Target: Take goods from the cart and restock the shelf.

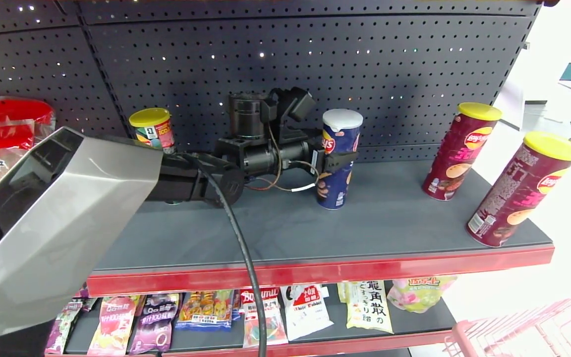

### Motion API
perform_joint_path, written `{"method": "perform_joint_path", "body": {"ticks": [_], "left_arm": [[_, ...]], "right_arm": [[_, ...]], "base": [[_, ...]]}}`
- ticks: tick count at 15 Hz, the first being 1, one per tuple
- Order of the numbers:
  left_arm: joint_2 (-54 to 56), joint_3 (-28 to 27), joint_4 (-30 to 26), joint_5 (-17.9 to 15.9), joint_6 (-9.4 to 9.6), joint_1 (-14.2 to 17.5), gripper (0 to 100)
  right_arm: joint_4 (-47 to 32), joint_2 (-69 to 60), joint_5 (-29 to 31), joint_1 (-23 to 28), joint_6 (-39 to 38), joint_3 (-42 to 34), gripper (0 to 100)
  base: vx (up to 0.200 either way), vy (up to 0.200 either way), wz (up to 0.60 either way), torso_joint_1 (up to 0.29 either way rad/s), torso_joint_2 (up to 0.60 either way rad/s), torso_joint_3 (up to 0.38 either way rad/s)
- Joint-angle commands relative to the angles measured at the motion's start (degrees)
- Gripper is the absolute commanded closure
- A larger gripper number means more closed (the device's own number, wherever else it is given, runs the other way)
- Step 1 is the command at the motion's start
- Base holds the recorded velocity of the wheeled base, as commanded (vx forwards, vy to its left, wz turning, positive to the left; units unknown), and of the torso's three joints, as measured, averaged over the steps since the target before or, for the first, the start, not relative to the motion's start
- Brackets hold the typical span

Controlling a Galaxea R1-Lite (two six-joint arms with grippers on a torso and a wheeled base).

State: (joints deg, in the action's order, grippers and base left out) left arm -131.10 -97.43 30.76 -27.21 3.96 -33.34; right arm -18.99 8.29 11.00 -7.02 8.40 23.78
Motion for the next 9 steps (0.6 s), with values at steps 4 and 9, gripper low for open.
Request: {"method": "perform_joint_path", "body": {"ticks": [4, 9], "left_arm": [[-2.6, -4.7, -1.5, 0.8, -0.09, -0.1, 0], [-5.5, -9.5, -3.2, 1.6, -0.09, -0.3, 0]], "right_arm": [[0.0, -0.4, 0.0, 0.1, 0.0, 0.1, 100], [-0.1, -0.9, 0.0, 0.6, 0.0, 0.2, 100]], "base": [[0.000, 0.000, 0.00, 0.000, 0.00, 0.000], [0.000, 0.000, 0.00, 0.000, 0.00, 0.000]]}}
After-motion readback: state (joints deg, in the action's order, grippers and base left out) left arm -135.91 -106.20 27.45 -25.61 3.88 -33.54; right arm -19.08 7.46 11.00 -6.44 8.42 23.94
